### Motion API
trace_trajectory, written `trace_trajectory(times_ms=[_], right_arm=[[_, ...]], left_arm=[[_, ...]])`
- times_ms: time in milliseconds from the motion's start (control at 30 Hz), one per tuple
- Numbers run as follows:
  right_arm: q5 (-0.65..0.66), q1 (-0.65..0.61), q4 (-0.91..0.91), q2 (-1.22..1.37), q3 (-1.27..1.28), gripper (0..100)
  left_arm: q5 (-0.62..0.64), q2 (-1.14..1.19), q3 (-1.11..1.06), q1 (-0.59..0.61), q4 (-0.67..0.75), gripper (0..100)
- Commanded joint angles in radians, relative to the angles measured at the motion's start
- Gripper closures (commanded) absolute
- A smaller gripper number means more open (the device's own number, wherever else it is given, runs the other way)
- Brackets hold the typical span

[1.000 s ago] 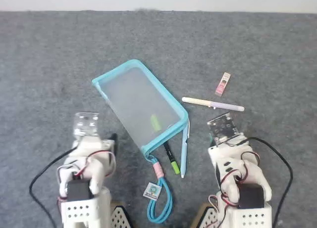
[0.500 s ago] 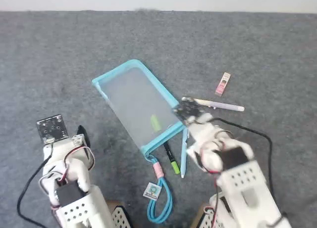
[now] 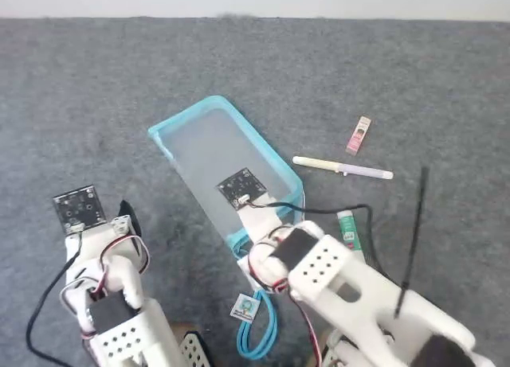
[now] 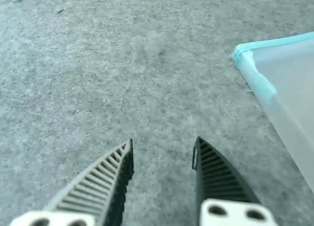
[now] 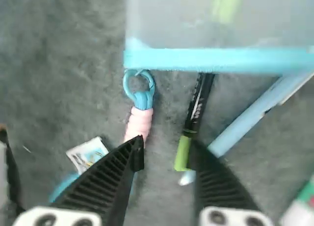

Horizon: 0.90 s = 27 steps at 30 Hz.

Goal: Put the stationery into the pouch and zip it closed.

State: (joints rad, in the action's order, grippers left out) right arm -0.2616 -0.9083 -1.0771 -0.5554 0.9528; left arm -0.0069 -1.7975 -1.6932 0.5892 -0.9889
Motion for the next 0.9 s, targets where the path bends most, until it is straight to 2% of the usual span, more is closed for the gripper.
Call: trace_trajectory(times_ms=[0,267,533,667,867], right_arm=[[-0.087,-0.044,0.061,0.056,-0.052,71.9],[-0.084,-0.042,0.213,0.174,-0.051,84.2],[-0.077,-0.047,0.208,0.251,-0.066,83.6],[-0.018,-0.068,0.203,0.251,-0.063,83.6],[0.003,-0.114,0.111,0.243,-0.083,83.5]], left_arm=[[0.003,-0.018,0.008,0.006,0.032,81],[0.003,-0.018,0.008,0.003,0.031,81],[0.003,-0.018,0.008,0.003,0.031,81],[0.003,-0.018,0.008,0.003,0.031,81],[0.003,-0.018,0.008,0.003,0.031,81]])
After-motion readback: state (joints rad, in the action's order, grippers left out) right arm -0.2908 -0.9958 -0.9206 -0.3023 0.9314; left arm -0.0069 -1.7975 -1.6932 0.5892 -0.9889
